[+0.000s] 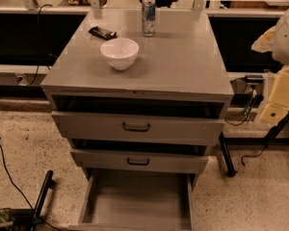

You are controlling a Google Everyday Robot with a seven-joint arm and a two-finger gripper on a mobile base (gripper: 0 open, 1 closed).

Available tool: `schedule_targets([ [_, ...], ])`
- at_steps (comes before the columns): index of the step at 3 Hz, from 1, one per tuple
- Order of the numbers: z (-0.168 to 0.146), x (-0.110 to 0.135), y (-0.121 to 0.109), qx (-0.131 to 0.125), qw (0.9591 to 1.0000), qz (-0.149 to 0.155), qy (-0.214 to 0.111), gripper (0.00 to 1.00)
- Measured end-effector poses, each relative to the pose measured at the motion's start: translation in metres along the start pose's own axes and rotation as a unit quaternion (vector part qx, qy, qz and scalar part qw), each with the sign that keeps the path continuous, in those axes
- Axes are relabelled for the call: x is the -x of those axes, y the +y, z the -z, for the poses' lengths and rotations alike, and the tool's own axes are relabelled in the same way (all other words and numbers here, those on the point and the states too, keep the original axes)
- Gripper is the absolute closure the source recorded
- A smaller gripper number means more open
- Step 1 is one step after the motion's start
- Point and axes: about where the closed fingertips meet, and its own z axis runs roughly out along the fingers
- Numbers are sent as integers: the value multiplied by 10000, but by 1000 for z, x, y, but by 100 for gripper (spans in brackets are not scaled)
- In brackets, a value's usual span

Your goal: Place redbull can into bottom drawer

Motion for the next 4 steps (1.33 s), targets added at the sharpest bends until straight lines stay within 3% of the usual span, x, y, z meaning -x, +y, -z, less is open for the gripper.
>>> schedule_targets([
  [1,-1,2,-6,-75,10000,0,-19,0],
  [2,-13,16,-34,-311,9991,92,-279,0],
  [3,-25,45,-79,-726,9942,307,-735,0],
  [4,-30,80,-139,-1330,9830,247,-1242,0],
])
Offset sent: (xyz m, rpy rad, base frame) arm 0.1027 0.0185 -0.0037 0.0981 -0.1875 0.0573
